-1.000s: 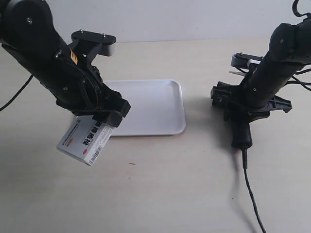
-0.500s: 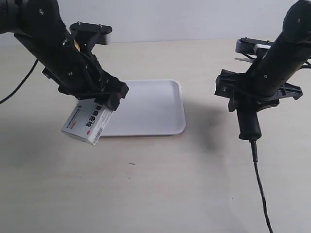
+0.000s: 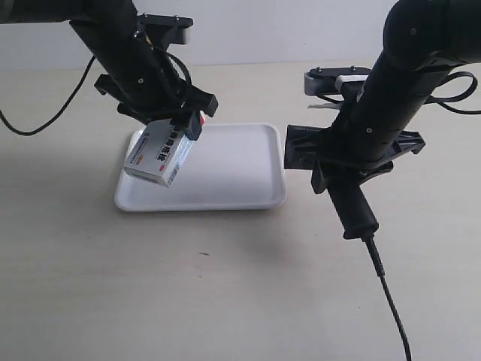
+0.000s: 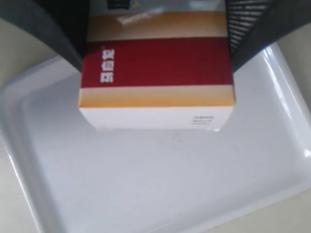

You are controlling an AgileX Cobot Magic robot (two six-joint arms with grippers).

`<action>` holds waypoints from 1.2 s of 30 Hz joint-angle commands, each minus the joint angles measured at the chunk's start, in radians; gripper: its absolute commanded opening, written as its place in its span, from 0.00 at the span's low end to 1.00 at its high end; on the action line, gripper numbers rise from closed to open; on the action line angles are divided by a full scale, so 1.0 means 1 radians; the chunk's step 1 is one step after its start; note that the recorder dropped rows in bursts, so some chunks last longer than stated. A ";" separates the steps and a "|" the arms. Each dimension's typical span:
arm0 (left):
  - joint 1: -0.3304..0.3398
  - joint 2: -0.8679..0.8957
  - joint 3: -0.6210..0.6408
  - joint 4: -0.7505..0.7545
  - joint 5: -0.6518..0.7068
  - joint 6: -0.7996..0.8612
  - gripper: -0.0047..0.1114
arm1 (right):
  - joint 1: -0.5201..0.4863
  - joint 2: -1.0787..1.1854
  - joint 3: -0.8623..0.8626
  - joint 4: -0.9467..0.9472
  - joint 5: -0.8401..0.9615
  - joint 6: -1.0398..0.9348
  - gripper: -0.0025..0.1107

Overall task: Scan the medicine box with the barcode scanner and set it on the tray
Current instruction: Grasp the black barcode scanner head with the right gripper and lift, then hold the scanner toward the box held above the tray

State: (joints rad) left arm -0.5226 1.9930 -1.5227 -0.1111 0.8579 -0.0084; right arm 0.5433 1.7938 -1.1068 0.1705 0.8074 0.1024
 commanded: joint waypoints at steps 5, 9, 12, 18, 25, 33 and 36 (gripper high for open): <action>0.003 0.081 -0.138 -0.001 0.083 -0.002 0.04 | 0.023 -0.014 -0.006 0.021 0.026 -0.020 0.02; 0.007 0.095 -0.168 0.002 0.082 -0.002 0.04 | 0.080 -0.014 -0.006 0.013 0.022 -0.024 0.02; 0.013 0.101 -0.175 0.004 0.085 -0.002 0.04 | 0.101 -0.014 -0.006 0.010 0.015 -0.024 0.02; 0.036 0.122 -0.175 0.004 0.095 -0.002 0.04 | 0.102 -0.014 -0.006 0.010 0.035 -0.022 0.02; 0.044 0.129 -0.177 0.004 0.100 -0.002 0.04 | 0.102 -0.014 -0.006 0.002 0.040 -0.020 0.02; 0.044 0.129 -0.177 0.004 0.105 0.000 0.04 | 0.100 -0.014 -0.006 -0.077 0.029 0.044 0.02; 0.044 0.129 -0.177 0.004 0.105 0.000 0.04 | 0.100 -0.014 -0.006 -0.079 0.009 0.046 0.02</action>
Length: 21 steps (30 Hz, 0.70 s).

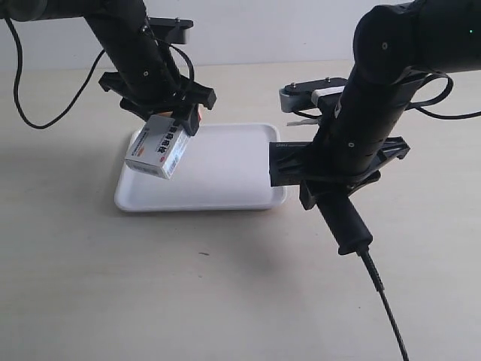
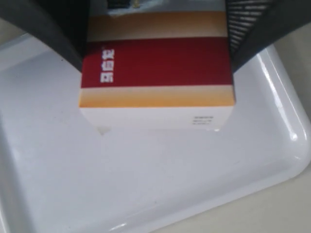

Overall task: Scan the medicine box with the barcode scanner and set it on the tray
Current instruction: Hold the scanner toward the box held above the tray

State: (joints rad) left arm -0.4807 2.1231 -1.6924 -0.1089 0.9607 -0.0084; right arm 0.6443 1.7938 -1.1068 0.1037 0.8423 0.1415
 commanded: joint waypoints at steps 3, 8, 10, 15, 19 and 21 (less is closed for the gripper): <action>0.002 -0.001 -0.008 0.002 0.007 0.000 0.04 | -0.001 -0.014 -0.006 -0.016 -0.033 0.012 0.02; 0.002 -0.001 -0.008 0.002 0.007 0.000 0.04 | -0.001 -0.014 -0.006 -0.017 -0.036 0.012 0.02; 0.002 -0.001 -0.008 0.002 0.007 0.000 0.04 | -0.001 -0.014 -0.006 -0.017 -0.036 0.012 0.02; 0.002 -0.003 -0.008 0.030 0.033 0.008 0.04 | -0.012 -0.014 -0.006 -0.081 -0.050 0.044 0.02; 0.004 -0.007 -0.008 0.039 0.052 0.008 0.04 | -0.078 -0.014 -0.006 -0.081 -0.060 0.044 0.02; 0.004 -0.007 -0.008 0.039 0.054 0.008 0.04 | -0.120 -0.014 -0.006 -0.078 -0.062 0.044 0.02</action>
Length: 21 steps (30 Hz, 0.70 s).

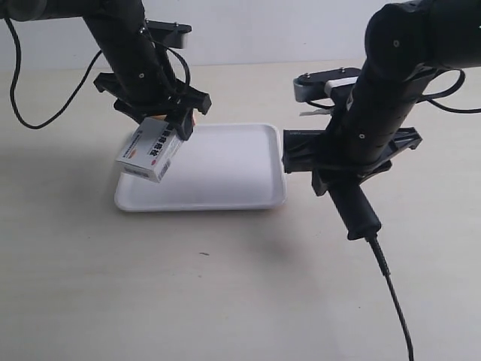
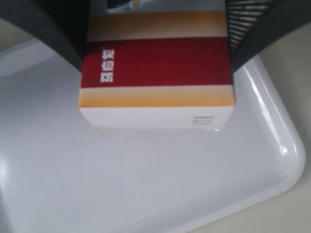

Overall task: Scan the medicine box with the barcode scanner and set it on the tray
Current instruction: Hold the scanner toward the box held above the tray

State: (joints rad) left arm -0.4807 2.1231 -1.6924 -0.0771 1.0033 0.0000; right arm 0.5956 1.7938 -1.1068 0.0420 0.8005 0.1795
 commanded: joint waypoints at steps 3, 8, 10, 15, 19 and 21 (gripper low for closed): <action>0.004 -0.011 -0.008 0.007 0.010 0.000 0.04 | -0.139 -0.014 -0.006 -0.016 -0.033 0.004 0.02; 0.004 -0.011 -0.008 0.003 0.006 0.000 0.04 | -0.208 0.011 -0.006 -0.016 -0.040 0.004 0.02; 0.004 -0.011 -0.008 -0.013 0.004 0.007 0.04 | -0.217 0.038 -0.006 -0.014 -0.051 0.004 0.02; 0.004 -0.011 -0.008 -0.074 -0.003 0.049 0.04 | -0.220 0.093 -0.006 -0.009 -0.129 0.004 0.02; 0.004 -0.011 -0.008 -0.088 -0.005 0.048 0.04 | -0.220 0.121 -0.007 -0.009 -0.168 0.004 0.02; 0.004 -0.007 -0.008 -0.089 -0.007 0.048 0.04 | -0.220 0.137 -0.010 -0.009 -0.178 0.004 0.02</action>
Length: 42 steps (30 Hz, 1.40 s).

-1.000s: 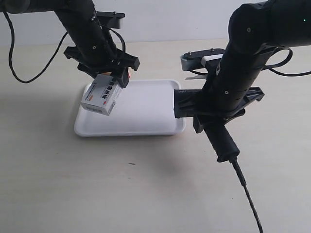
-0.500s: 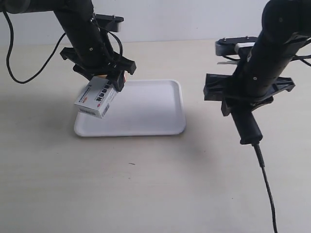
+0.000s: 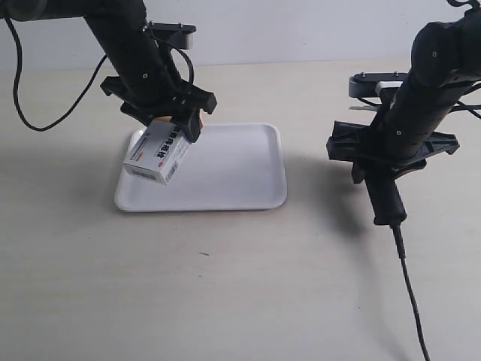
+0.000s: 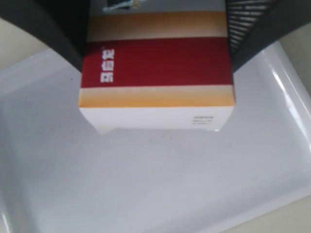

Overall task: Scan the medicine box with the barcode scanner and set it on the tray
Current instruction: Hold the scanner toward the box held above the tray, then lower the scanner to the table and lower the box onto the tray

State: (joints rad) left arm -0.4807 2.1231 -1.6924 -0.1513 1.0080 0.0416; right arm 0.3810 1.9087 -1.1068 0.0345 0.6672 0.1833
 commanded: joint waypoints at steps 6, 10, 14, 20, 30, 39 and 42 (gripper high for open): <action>0.004 -0.003 -0.008 -0.014 -0.012 0.007 0.04 | -0.005 0.045 -0.010 -0.001 -0.071 -0.004 0.02; 0.004 -0.001 -0.008 -0.014 -0.012 0.007 0.04 | -0.005 0.045 -0.010 -0.001 -0.079 -0.002 0.02; 0.004 -0.002 -0.008 -0.014 -0.016 0.007 0.04 | -0.005 0.046 -0.010 -0.001 -0.079 0.000 0.03; 0.004 -0.002 -0.008 -0.014 -0.030 0.032 0.04 | -0.005 0.082 -0.010 -0.001 -0.079 0.000 0.10; 0.004 0.052 -0.008 -0.041 -0.058 0.056 0.04 | -0.005 0.080 -0.010 0.011 -0.066 -0.007 0.50; 0.004 0.052 -0.008 -0.047 -0.106 0.082 0.04 | -0.005 0.035 -0.010 0.018 -0.023 0.002 0.72; 0.004 0.073 -0.008 -0.056 -0.104 0.117 0.04 | -0.005 -0.035 -0.010 0.018 0.002 0.004 0.72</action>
State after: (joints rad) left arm -0.4807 2.1830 -1.6947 -0.1904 0.9079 0.1326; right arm 0.3810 1.9308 -1.1090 0.0493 0.6521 0.1828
